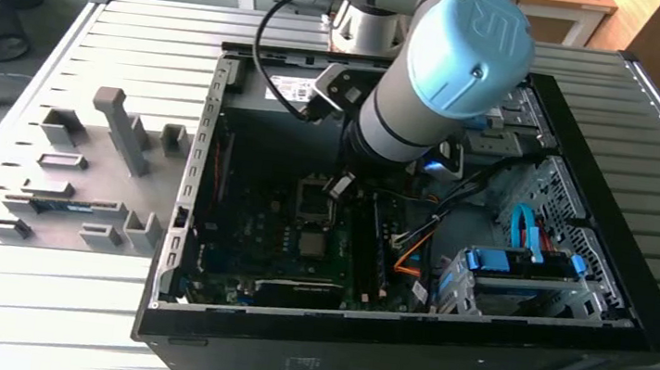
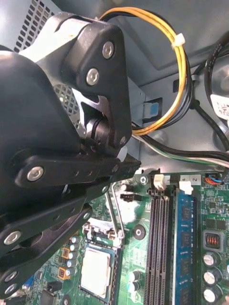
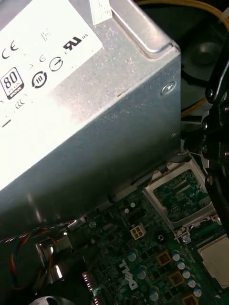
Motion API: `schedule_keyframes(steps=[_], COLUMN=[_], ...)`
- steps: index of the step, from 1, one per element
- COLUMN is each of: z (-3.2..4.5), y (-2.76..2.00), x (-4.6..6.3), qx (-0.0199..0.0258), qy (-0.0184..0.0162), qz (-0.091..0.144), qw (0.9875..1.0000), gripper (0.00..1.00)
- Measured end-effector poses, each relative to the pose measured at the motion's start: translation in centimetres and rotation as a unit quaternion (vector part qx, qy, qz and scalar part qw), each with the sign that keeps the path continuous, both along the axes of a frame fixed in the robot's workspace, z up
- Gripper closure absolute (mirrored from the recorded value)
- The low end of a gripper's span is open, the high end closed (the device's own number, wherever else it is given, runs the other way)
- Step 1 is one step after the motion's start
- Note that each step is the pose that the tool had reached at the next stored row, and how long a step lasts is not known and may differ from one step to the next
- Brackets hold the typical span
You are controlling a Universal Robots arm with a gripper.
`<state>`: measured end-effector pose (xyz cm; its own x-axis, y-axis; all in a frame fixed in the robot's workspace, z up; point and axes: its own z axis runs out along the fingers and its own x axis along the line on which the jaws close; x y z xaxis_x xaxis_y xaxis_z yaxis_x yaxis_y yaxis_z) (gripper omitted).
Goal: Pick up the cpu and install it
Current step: 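Close the cpu cover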
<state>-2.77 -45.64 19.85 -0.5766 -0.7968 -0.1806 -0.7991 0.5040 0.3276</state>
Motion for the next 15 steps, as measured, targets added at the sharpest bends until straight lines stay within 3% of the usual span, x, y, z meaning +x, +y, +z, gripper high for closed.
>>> schedule_keyframes(steps=[15], z=[0.79], y=[-0.15], x=[-0.24], qx=[0.0013], qy=[-0.0054], qz=[0.0], qw=[1.0], gripper=[0.9])
